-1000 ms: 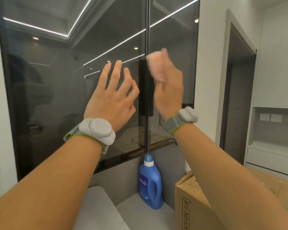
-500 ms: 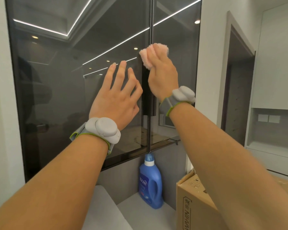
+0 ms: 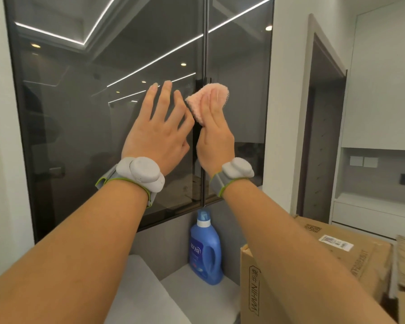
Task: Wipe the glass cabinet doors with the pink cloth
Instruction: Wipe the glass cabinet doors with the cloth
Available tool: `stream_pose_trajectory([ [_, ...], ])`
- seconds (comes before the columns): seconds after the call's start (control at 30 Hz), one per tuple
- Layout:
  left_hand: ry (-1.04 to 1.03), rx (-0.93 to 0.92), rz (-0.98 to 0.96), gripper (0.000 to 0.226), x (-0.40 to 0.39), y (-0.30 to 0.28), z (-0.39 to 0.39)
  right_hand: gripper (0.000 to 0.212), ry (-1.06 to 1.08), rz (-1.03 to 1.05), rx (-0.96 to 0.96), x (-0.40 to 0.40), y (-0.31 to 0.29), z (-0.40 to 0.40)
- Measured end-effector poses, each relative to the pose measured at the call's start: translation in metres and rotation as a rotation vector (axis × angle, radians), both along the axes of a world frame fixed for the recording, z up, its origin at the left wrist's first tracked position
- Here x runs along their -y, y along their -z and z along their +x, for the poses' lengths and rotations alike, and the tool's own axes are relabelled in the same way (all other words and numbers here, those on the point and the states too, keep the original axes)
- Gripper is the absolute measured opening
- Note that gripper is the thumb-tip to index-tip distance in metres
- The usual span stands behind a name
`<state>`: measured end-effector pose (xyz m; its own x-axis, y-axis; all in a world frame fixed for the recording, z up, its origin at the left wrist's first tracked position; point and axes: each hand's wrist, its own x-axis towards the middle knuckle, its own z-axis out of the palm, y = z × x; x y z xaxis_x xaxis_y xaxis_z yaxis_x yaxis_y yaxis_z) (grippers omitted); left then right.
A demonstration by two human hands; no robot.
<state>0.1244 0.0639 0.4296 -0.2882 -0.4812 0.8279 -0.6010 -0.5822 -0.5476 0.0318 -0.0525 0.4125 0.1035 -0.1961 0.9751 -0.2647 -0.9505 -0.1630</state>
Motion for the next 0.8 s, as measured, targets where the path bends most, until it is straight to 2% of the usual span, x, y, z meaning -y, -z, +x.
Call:
stream_pose_trajectory([
  [0.4,-0.04,0.004,0.022,0.054,-0.001,-0.001,0.002,0.068,0.01,0.035,-0.075,0.001,0.071,-0.006],
  [0.53,-0.048,-0.023,0.042,0.061,-0.003,0.001,-0.002,0.07,-0.003,0.043,-0.178,-0.009,0.081,-0.024],
  [0.6,-0.053,-0.044,0.072,0.064,-0.001,0.007,-0.001,0.071,-0.019,0.082,-0.301,-0.009,0.078,-0.037],
  [0.67,-0.023,-0.046,0.127,0.066,-0.002,0.017,-0.002,0.059,-0.037,0.166,-0.473,-0.01,0.069,-0.054],
  [0.7,-0.002,-0.052,0.156,0.066,-0.004,0.024,-0.003,0.041,-0.1,0.236,-0.493,-0.015,0.066,-0.064],
  [0.73,0.026,-0.057,0.182,0.067,-0.005,0.031,-0.004,0.026,-0.168,0.283,-0.469,-0.018,0.064,-0.071],
  [0.8,0.086,-0.096,0.234,0.067,-0.008,0.05,-0.011,0.03,-0.26,0.478,-0.307,-0.019,0.063,-0.087],
])
